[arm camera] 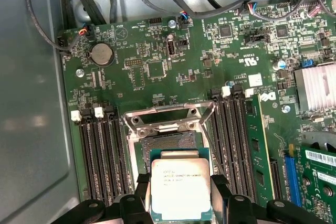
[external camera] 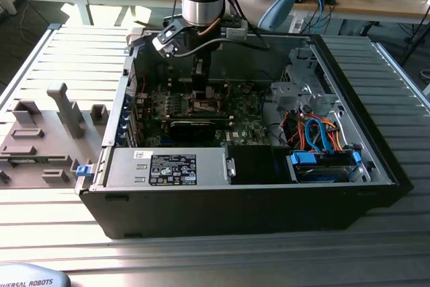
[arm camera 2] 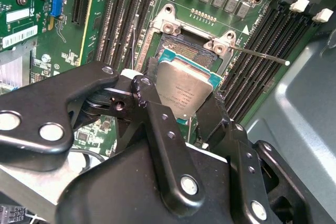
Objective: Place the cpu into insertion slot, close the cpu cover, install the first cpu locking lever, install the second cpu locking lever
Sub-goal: 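Place the cpu into insertion slot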
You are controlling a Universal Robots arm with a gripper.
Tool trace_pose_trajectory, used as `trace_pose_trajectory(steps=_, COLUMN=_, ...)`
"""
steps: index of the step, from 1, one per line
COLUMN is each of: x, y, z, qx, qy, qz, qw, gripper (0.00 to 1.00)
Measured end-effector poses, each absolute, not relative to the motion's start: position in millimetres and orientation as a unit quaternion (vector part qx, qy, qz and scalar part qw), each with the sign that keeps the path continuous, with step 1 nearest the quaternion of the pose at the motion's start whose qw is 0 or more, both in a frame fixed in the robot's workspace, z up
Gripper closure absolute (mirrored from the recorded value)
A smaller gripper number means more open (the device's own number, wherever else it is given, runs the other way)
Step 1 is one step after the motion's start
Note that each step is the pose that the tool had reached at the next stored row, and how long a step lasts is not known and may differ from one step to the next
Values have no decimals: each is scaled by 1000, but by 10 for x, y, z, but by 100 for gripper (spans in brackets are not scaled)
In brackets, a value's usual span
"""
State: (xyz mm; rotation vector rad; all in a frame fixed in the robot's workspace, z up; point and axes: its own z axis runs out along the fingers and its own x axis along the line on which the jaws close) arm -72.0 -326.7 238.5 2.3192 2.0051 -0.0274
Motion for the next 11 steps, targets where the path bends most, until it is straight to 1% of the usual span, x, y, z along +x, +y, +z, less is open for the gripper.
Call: trace_pose_trajectory(steps=11, x=-720, y=-3267, z=2383, qx=759, qy=650, qz=-9, qw=38, gripper=46)
